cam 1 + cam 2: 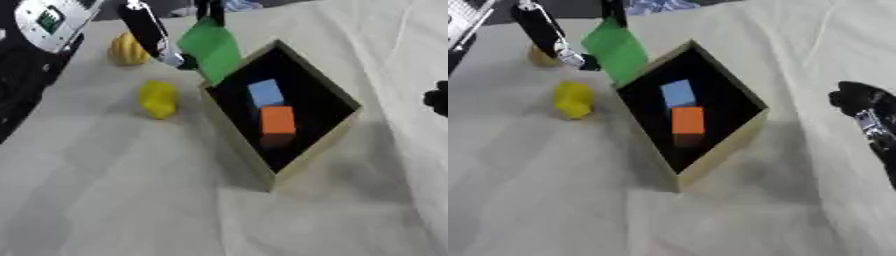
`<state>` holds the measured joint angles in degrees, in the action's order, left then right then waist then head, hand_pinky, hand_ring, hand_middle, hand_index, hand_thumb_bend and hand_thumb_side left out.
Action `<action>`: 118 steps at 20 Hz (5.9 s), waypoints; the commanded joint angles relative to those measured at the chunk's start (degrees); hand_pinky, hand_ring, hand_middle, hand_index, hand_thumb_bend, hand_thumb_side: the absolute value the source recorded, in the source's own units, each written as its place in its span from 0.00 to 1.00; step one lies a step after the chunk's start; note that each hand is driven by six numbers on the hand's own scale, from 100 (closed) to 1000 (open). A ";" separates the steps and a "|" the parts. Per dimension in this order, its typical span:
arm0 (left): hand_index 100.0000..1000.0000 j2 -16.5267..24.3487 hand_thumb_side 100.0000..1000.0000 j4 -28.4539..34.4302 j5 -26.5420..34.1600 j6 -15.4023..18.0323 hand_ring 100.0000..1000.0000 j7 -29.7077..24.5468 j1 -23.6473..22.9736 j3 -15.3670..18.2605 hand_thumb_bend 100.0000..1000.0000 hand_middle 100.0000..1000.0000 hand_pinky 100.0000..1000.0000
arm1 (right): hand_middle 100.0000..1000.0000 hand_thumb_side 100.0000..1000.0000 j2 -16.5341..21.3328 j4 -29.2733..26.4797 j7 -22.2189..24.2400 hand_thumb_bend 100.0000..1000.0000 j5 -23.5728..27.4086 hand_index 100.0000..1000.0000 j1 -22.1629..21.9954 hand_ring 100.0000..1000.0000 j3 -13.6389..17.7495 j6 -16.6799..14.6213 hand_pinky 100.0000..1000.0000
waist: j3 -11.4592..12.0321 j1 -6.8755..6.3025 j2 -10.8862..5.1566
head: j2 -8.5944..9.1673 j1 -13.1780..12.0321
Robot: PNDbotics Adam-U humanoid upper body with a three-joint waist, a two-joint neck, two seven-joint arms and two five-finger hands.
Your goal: Pick up objects on the table and place them in the box.
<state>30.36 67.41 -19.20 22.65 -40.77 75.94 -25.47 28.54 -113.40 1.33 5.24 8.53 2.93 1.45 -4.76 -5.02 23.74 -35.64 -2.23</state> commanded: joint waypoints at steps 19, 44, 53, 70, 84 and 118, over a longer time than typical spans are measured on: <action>0.86 -9.84 0.43 -9.24 -10.77 4.79 0.78 6.15 2.05 2.15 0.49 0.77 0.80 | 0.73 0.72 0.80 -1.19 0.88 0.00 1.32 0.83 2.09 0.83 -0.06 -0.39 0.92 | -1.45 -0.41 -1.04 | 1.12 -2.06; 0.84 5.85 0.44 -11.78 -12.23 0.54 0.76 10.26 -6.43 5.39 0.54 0.72 0.80 | 0.73 0.68 1.15 -1.19 -0.26 0.00 0.98 0.83 -1.44 0.83 1.21 -1.21 0.92 | 4.89 0.70 -4.92 | -2.25 2.00; 0.84 3.92 0.46 -14.11 -15.47 -1.27 0.75 9.62 -6.50 5.43 0.61 0.71 0.79 | 0.73 0.69 0.80 -1.19 -0.28 0.00 1.05 0.83 -1.26 0.83 1.17 -1.28 0.92 | 4.21 1.26 -4.43 | -1.81 1.11; 0.88 -0.55 0.45 -21.14 -22.19 -0.84 0.76 8.22 -6.86 7.04 0.69 0.71 0.79 | 0.73 0.70 0.39 -1.19 -0.40 0.00 0.98 0.83 -0.52 0.83 1.11 -1.02 0.92 | 3.12 0.77 -3.08 | -1.51 0.44; 0.86 -3.48 0.47 -23.34 -23.72 -0.72 0.71 12.44 -6.79 7.62 0.63 0.67 0.76 | 0.73 0.71 0.14 -1.19 -0.35 0.00 1.07 0.83 -0.18 0.83 0.96 -0.82 0.92 | 2.61 0.63 -2.64 | -0.92 0.10; 0.70 -1.35 0.00 -9.54 -14.63 -5.03 0.57 10.76 0.66 5.12 0.28 0.53 0.69 | 0.72 0.70 0.34 -1.19 -0.45 0.00 1.61 0.83 -0.42 0.82 0.87 -0.50 0.92 | 2.12 0.47 -4.23 | -1.17 -0.20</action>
<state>28.14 56.50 -33.27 18.27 -30.25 75.02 -20.62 27.56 -113.40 0.85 6.56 7.60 3.52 1.06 -2.63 -4.88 21.13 -37.25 -2.36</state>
